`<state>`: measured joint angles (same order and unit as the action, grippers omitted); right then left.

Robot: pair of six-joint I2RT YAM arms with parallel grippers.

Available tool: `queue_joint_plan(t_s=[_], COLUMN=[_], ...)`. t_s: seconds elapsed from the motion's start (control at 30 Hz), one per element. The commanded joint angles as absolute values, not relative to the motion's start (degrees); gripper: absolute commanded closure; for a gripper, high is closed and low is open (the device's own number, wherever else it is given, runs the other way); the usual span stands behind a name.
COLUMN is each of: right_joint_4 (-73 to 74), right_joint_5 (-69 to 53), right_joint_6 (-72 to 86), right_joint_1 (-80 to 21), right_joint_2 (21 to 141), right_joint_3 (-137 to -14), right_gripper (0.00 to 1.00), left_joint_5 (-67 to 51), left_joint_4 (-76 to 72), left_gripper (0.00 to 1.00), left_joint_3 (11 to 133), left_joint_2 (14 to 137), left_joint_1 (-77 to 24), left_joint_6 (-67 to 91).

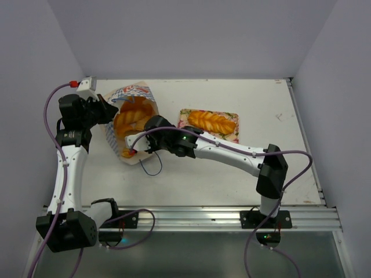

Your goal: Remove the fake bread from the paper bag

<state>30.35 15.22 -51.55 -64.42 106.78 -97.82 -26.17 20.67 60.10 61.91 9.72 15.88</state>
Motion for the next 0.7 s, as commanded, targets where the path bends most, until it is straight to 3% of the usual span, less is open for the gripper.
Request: queue_joint_plan(t_s=[0.0, 0.67], right_joint_4=[30.49, 42.97], right_joint_5=[12.58, -11.41], right_joint_6=[-49.31, -38.76], right_joint_1=[-63.37, -53.45], right_joint_2=[100.29, 78.41], right_joint_3=[-96.16, -86.66], right_gripper=[1.00, 1.00], left_joint_5=[-25.49, -23.65], left_joint_4=[19.07, 19.77], left_gripper=[1.00, 1.00], left_joint_3=[61.08, 62.75], left_joint_2=[62.05, 63.37], left_joint_1=[10.11, 10.11], left_joint_6=[15.91, 16.44])
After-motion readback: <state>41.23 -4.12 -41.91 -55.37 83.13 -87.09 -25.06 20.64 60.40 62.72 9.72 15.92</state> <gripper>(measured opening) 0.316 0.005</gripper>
